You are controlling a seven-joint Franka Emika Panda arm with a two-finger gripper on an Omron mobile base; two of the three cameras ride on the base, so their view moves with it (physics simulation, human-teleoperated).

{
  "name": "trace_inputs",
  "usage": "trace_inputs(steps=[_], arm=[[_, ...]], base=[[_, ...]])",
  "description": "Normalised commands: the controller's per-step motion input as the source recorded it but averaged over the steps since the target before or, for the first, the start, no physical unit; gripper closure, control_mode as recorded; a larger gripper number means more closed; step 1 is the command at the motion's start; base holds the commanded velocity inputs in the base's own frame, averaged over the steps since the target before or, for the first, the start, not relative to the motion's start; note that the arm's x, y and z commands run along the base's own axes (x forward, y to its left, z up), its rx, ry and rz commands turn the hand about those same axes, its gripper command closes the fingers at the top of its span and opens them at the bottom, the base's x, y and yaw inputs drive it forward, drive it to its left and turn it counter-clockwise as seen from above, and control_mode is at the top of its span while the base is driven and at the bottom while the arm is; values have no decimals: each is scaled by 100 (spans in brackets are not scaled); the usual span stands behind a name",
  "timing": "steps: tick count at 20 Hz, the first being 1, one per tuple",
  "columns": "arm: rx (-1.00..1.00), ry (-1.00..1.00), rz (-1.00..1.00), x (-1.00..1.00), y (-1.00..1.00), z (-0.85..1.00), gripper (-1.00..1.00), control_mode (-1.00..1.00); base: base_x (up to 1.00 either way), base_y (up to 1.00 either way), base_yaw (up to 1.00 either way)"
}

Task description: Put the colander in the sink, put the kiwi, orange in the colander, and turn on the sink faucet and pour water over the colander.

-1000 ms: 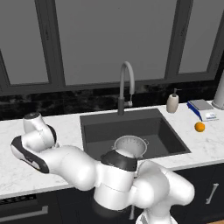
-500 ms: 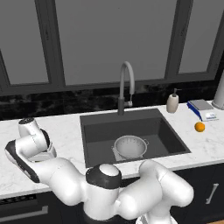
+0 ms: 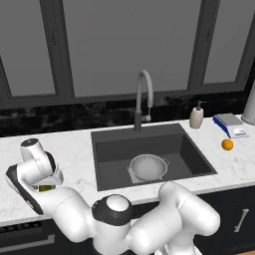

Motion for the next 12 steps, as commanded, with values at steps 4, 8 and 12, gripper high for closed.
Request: trace_inputs(steps=[4, 8, 12], arm=[[0, 0, 0, 15, -7, -65, 100, -100], [6, -17, -4, -3, -35, -29, 100, -100], [14, -31, -19, -22, -21, 31, 100, -100]], base=[[0, 0, 0], [0, 0, 0], [0, 0, 0]])
